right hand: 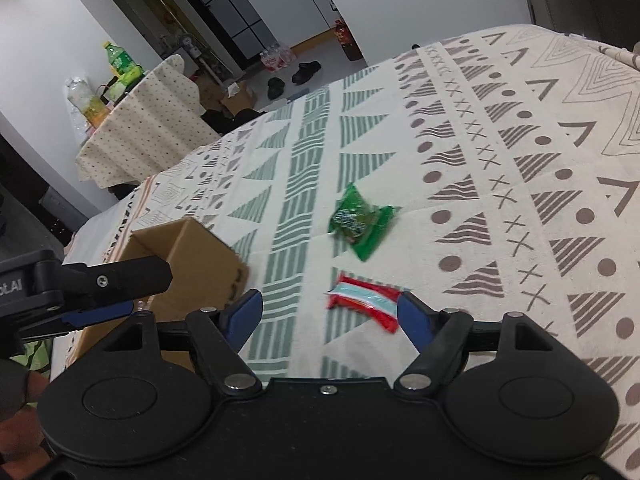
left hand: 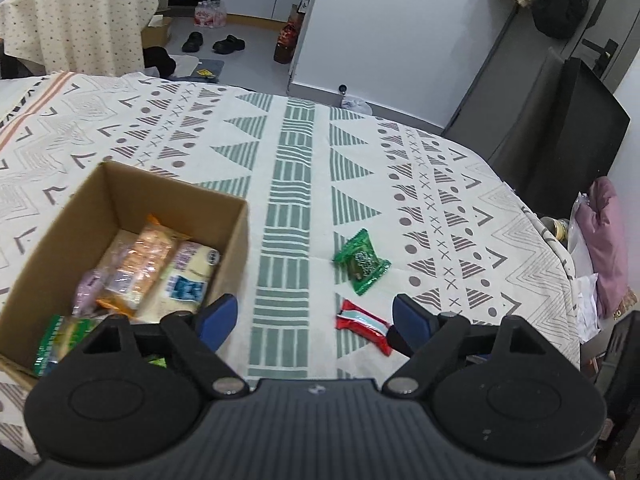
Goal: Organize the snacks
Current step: 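Move both tools back toward the last green and red candies, then grasp the red-and-blue candy with the right tool while the left tool grasps the green candy, then carry both candies over the cardboard box and open both tools to drop them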
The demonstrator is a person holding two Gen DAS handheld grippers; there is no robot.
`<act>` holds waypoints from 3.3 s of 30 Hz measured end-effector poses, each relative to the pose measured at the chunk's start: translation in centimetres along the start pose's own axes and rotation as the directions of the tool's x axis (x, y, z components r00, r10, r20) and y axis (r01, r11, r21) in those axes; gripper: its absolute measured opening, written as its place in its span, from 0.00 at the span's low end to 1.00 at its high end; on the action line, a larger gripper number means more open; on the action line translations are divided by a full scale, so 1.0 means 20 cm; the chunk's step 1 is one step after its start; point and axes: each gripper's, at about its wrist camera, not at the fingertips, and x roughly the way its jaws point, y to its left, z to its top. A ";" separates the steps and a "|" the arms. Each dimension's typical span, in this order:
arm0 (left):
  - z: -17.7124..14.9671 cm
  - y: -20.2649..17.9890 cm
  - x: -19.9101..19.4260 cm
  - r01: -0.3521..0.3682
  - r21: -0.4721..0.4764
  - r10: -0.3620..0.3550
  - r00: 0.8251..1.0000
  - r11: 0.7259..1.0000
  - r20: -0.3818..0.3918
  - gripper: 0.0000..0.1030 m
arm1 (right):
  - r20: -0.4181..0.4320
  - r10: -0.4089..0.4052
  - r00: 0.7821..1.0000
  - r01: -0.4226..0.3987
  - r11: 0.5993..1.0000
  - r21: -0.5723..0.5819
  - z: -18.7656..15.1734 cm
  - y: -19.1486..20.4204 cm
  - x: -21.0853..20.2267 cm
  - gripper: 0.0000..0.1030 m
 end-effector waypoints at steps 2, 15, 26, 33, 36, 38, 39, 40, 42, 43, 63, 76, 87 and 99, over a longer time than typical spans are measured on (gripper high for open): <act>-0.01 -0.02 0.03 0.013 -0.005 -0.013 1.000 1.000 -0.007 0.78 | -0.004 -0.006 1.000 0.006 1.000 -0.010 0.00 -0.02 0.03 0.69; -0.03 -0.03 0.29 -0.007 -0.060 0.002 0.997 0.998 -0.080 0.45 | -0.018 0.026 0.999 -0.027 0.998 -0.059 -0.01 -0.08 0.23 0.63; 0.00 -0.01 0.44 -0.013 -0.089 0.003 0.993 0.996 -0.120 0.37 | -0.032 0.006 0.999 -0.010 0.993 -0.120 -0.02 -0.06 0.32 0.63; 0.00 -0.01 0.51 -0.020 -0.091 0.008 0.991 0.996 -0.132 0.37 | -0.058 -0.072 0.996 0.063 0.987 -0.148 -0.02 -0.10 0.30 0.21; 0.00 -0.02 0.53 -0.020 -0.087 0.008 0.991 0.996 -0.132 0.37 | -0.071 -0.062 0.996 0.053 0.991 -0.124 -0.01 -0.13 0.28 0.20; 0.01 -0.03 0.55 -0.014 -0.077 0.004 0.991 0.997 -0.131 0.38 | -0.069 -0.073 0.995 0.064 0.990 -0.124 -0.01 -0.13 0.27 0.20; 0.01 -0.04 0.56 -0.011 -0.073 0.002 0.991 0.997 -0.131 0.40 | -0.068 -0.079 0.995 0.070 0.990 -0.122 0.00 -0.13 0.27 0.20; 0.02 -0.05 0.57 -0.008 -0.070 -0.001 0.992 0.998 -0.130 0.41 | -0.066 -0.085 0.994 0.077 0.990 -0.118 0.00 -0.13 0.26 0.20; 0.03 -0.07 0.59 -0.006 -0.061 -0.002 0.991 0.998 -0.131 0.42 | -0.060 -0.096 0.994 0.089 0.990 -0.106 0.01 -0.15 0.25 0.20; 0.04 -0.08 0.60 -0.005 -0.060 -0.003 0.991 0.998 -0.131 0.45 | -0.055 -0.105 0.993 0.099 0.990 -0.098 0.02 -0.16 0.24 0.20; 0.13 -0.21 0.79 -0.063 -0.099 0.057 0.996 0.993 -0.063 0.68 | 0.003 -0.245 0.970 0.243 0.966 0.086 0.09 -0.42 0.16 0.20; 0.08 -0.27 0.88 -0.082 -0.051 0.077 0.992 0.995 -0.098 0.30 | -0.015 -0.267 0.963 0.268 0.963 0.012 0.09 -0.38 0.18 0.20; 0.08 -0.27 0.69 -0.079 -0.028 0.077 0.995 0.996 -0.066 0.26 | 0.023 -0.196 0.980 0.196 0.981 0.001 0.12 -0.29 0.12 0.20; 0.11 -0.24 0.34 -0.095 0.009 0.095 0.995 0.995 0.017 0.26 | 0.116 -0.123 0.986 0.126 0.992 -0.020 0.16 -0.13 -0.04 0.20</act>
